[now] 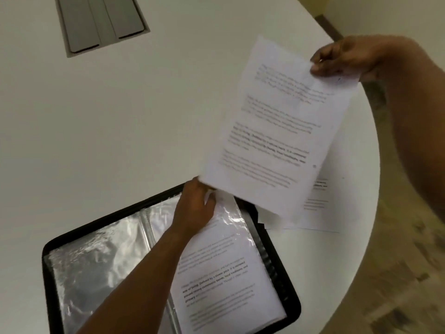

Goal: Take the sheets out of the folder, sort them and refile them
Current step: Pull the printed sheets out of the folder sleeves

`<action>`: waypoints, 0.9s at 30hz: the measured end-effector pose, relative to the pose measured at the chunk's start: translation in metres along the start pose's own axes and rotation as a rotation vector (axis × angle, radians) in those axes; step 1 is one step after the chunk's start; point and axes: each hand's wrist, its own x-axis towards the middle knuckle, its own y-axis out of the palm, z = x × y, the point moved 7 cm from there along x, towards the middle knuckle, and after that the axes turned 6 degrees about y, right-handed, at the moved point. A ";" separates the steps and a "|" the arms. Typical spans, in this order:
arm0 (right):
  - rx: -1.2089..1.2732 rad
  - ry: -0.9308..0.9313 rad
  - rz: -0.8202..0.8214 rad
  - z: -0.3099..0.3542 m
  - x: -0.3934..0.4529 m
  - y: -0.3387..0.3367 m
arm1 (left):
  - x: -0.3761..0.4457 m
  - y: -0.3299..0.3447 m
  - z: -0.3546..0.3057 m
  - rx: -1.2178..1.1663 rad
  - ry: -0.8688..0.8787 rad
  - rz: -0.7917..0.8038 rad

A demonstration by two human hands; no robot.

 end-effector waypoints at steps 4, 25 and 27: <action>-0.166 0.135 0.084 -0.060 0.023 0.020 | 0.008 0.002 -0.004 0.015 0.006 -0.018; 0.042 -0.204 -0.555 -0.057 -0.013 0.170 | -0.008 -0.016 -0.017 -0.427 -0.353 -0.249; 0.084 -0.204 -0.250 -0.036 -0.049 0.240 | -0.018 -0.032 -0.021 -0.590 -0.405 -0.323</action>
